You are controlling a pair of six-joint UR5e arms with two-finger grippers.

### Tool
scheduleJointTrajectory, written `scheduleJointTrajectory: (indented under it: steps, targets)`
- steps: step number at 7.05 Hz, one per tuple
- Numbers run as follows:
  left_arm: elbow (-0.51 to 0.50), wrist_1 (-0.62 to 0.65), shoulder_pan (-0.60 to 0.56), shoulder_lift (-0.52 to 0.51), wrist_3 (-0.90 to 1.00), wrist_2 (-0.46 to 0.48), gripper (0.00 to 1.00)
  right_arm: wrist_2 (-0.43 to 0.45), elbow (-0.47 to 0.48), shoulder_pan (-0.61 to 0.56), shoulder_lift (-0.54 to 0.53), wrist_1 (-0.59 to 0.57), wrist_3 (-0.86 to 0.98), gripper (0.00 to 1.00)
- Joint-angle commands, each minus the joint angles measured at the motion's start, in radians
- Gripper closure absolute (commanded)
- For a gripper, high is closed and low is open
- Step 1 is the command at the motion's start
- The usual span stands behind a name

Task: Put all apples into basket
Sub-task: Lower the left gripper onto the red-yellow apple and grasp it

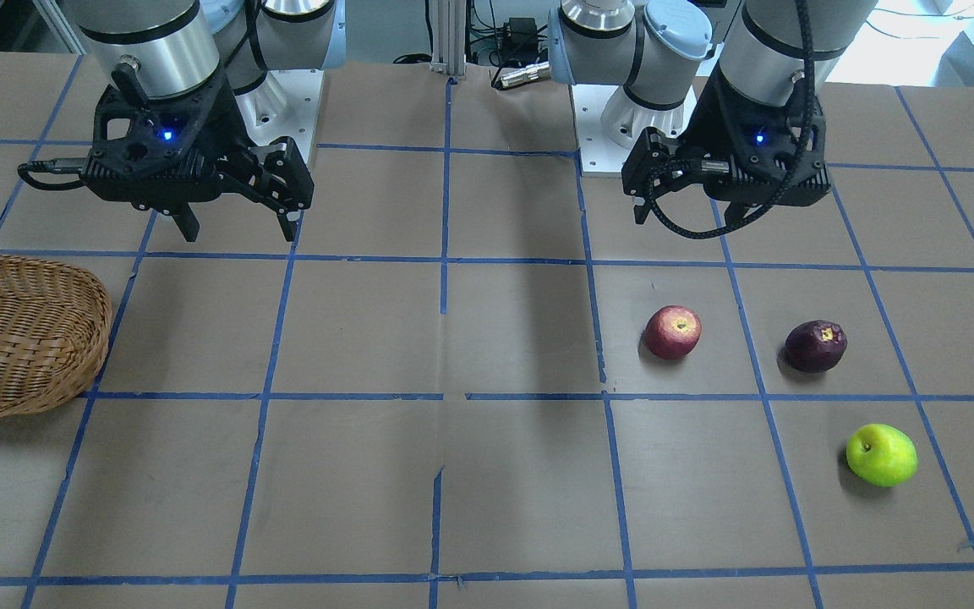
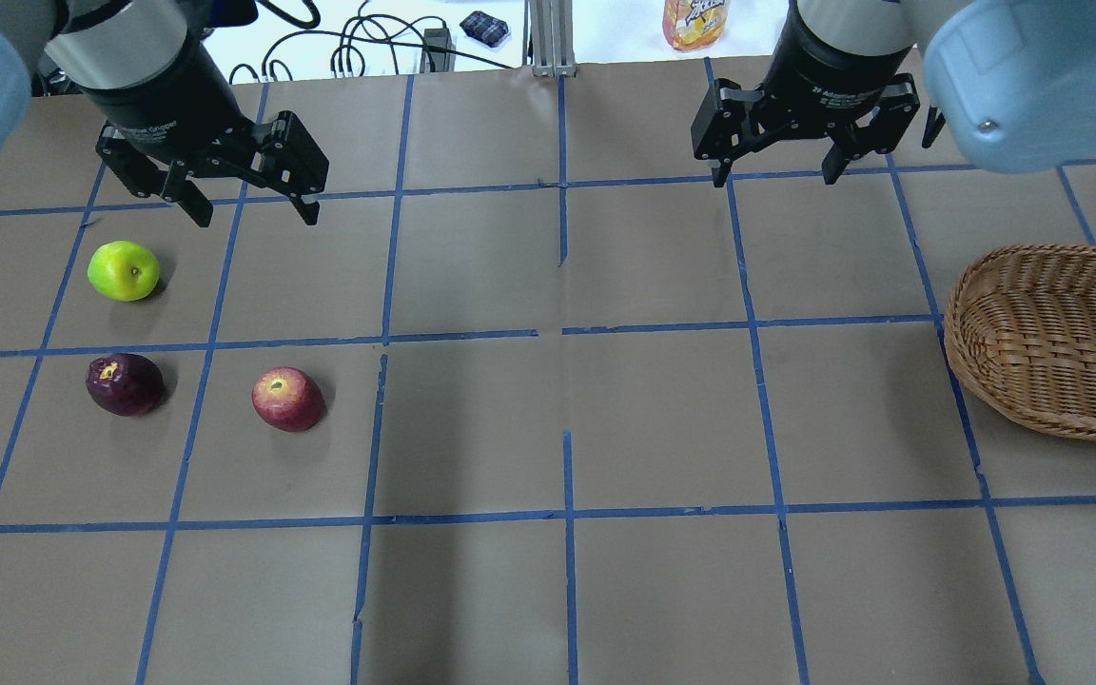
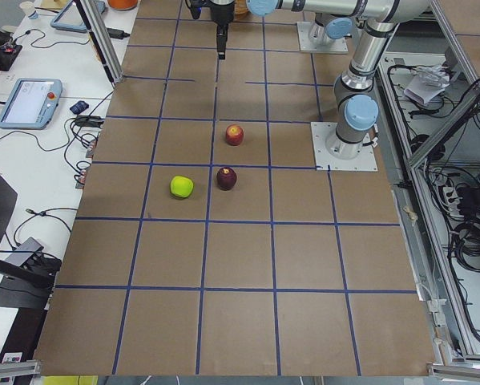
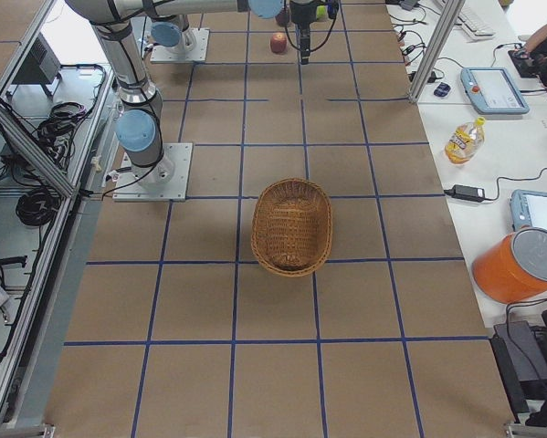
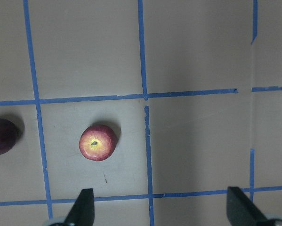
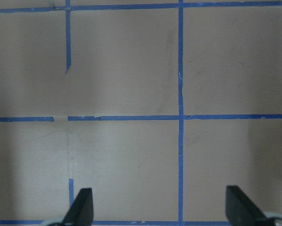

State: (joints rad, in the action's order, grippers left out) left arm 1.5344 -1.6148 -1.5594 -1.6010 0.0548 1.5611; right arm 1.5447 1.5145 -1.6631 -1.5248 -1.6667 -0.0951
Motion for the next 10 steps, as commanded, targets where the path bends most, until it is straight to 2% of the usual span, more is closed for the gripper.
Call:
scheduleJointTrajectory:
  steps: [1, 3, 4, 5, 10]
  targets:
    - [0.193, 0.179, 0.097, -0.036, 0.087, -0.003, 0.00, 0.000, 0.001, -0.001, 0.001, -0.002, 0.000, 0.00]
    - [0.408, 0.338, 0.195, -0.013, 0.239, -0.004, 0.00, 0.000, 0.001, -0.001, 0.001, -0.002, 0.000, 0.00]
    - [0.476, 0.492, 0.205, -0.045, 0.246, -0.004, 0.00, 0.000, 0.000, -0.001, 0.000, -0.001, -0.002, 0.00]
    - [0.527, 0.544, 0.205, -0.062, 0.247, -0.009, 0.00, 0.000, 0.001, -0.001, 0.001, -0.004, -0.002, 0.00]
    - [0.634, 0.771, 0.210, -0.158, 0.235, -0.003, 0.00, 0.000, 0.001, -0.001, 0.002, -0.005, -0.002, 0.00]
